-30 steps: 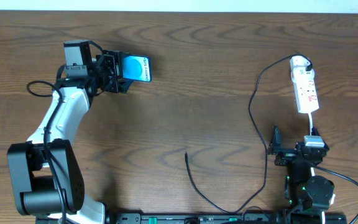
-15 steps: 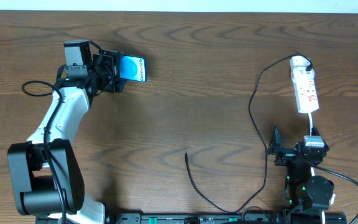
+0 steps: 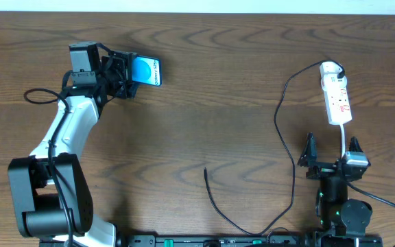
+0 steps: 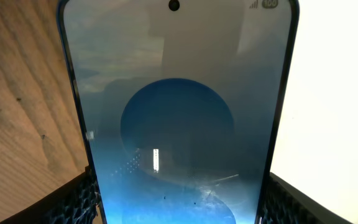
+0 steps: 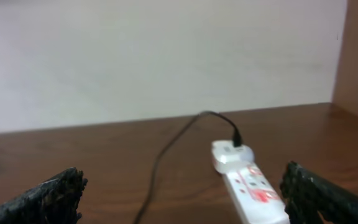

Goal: Plug charger to phone and switch on socket

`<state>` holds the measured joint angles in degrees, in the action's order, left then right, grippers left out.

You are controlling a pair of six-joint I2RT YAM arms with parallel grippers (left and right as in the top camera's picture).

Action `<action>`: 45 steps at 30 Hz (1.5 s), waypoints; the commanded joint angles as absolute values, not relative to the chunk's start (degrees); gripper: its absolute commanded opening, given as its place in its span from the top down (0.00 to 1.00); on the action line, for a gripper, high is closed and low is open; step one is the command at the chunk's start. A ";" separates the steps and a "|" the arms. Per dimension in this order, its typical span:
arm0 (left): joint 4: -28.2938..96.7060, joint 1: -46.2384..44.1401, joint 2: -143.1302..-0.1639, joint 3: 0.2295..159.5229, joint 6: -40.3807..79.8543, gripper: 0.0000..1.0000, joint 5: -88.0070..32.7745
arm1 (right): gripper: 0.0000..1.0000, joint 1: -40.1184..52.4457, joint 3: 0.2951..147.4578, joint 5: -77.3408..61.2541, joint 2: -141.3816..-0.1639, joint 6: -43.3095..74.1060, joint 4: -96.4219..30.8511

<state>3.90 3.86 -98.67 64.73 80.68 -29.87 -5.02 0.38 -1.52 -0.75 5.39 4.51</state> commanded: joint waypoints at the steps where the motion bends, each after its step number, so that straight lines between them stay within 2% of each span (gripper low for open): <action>1: 2.66 3.77 -97.43 64.73 79.26 0.93 -31.03 | 0.01 -4.84 0.89 -5.45 -1.85 13.98 7.09; 8: 2.48 2.96 -97.43 64.71 78.39 0.93 -31.00 | 0.01 -4.84 6.11 -8.14 -9.54 19.09 12.25; 15: 1.56 1.17 -97.43 64.73 78.00 0.92 -30.13 | 0.01 -4.84 19.29 -14.33 -28.38 16.58 12.19; 25: 0.78 0.78 -97.43 64.73 78.02 0.93 -30.13 | 0.01 -4.82 44.99 -41.63 -64.73 15.90 12.25; 32: 0.73 0.75 -97.43 64.73 78.04 0.93 -28.82 | 0.01 -2.94 61.34 -60.31 -83.90 17.82 12.27; 38: 0.30 0.64 -97.43 64.73 78.00 0.93 -28.84 | 0.01 1.37 68.90 -65.17 -94.00 18.59 12.25; 45: -2.44 -1.41 -97.43 64.73 78.00 0.92 -27.94 | 0.01 6.90 70.11 -64.40 -98.61 16.43 12.84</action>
